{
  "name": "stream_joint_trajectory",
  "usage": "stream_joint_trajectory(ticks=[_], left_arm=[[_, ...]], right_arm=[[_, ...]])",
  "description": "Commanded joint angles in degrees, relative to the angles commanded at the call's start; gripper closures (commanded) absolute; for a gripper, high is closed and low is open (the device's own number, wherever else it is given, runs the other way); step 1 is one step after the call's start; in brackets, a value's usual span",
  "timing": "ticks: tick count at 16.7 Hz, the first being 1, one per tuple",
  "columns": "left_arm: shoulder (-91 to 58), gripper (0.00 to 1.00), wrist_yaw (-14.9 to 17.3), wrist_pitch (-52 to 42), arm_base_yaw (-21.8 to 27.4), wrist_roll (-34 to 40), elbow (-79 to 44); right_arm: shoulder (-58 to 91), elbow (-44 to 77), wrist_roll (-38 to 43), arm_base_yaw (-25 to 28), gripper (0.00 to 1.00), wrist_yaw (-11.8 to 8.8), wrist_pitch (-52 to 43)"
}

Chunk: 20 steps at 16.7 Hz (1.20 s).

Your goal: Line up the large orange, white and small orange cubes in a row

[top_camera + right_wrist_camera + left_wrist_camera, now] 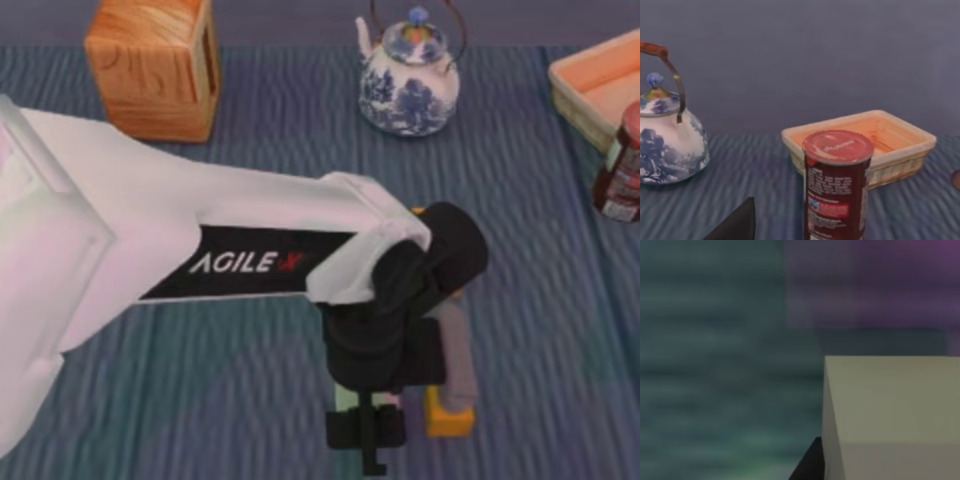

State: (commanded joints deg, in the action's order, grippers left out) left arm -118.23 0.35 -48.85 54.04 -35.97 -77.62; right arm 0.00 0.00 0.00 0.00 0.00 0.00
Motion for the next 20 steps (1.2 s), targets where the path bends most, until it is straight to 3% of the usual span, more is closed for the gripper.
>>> stream_joint_trajectory(ticks=[10, 20], left_arm=[[0.0, 0.02, 0.0, 0.0, 0.0, 0.0, 0.0], [0.1, 0.00, 0.0, -0.2, -0.1, 0.0, -0.2]], right_arm=[[0.0, 0.0, 0.0, 0.0, 0.00, 0.0, 0.0], [0.0, 0.0, 0.0, 0.0, 0.00, 0.0, 0.0]])
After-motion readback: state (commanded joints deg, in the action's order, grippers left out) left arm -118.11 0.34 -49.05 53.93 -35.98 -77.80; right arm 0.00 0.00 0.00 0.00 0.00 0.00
